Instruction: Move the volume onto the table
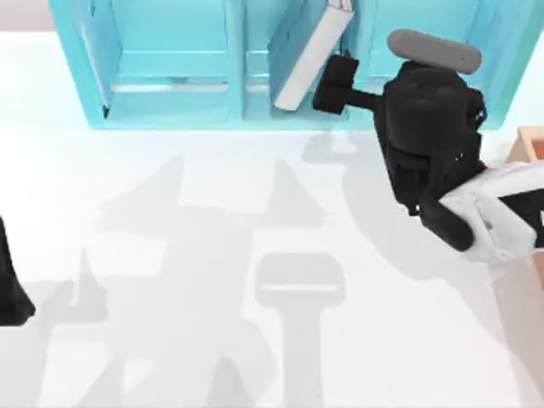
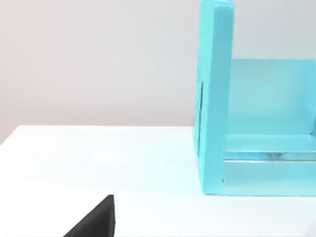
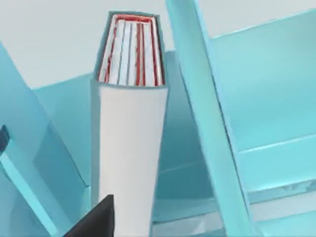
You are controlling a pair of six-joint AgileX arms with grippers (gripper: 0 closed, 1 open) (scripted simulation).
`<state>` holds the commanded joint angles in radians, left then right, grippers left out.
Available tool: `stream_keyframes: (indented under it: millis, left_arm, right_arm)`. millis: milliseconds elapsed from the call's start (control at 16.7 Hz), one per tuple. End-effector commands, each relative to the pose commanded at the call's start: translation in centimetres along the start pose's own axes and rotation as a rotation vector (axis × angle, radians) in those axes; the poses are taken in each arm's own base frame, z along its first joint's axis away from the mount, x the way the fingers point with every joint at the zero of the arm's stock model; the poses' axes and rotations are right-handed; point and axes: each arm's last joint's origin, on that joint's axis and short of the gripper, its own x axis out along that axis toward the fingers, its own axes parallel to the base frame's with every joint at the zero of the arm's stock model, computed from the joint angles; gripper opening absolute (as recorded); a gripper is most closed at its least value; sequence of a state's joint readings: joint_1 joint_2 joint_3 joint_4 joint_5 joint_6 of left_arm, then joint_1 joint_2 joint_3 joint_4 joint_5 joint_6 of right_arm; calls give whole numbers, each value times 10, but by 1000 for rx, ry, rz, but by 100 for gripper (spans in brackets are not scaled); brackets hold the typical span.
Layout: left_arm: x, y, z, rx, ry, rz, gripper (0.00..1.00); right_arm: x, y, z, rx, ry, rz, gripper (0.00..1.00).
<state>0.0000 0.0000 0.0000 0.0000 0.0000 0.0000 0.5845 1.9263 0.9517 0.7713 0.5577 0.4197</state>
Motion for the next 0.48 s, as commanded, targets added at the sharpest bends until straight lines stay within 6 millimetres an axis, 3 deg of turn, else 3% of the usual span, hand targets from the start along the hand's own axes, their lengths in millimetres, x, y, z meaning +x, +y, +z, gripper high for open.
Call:
stream_keyframes:
  millis: [240,480]
  left_arm:
    - [0,0,0,0,0,0,100]
    - [0,0,0,0,0,0,100]
  right_arm:
    - [25,32,-57,61,-23,9,100]
    - [33,45,-79,100,-47,17,100]
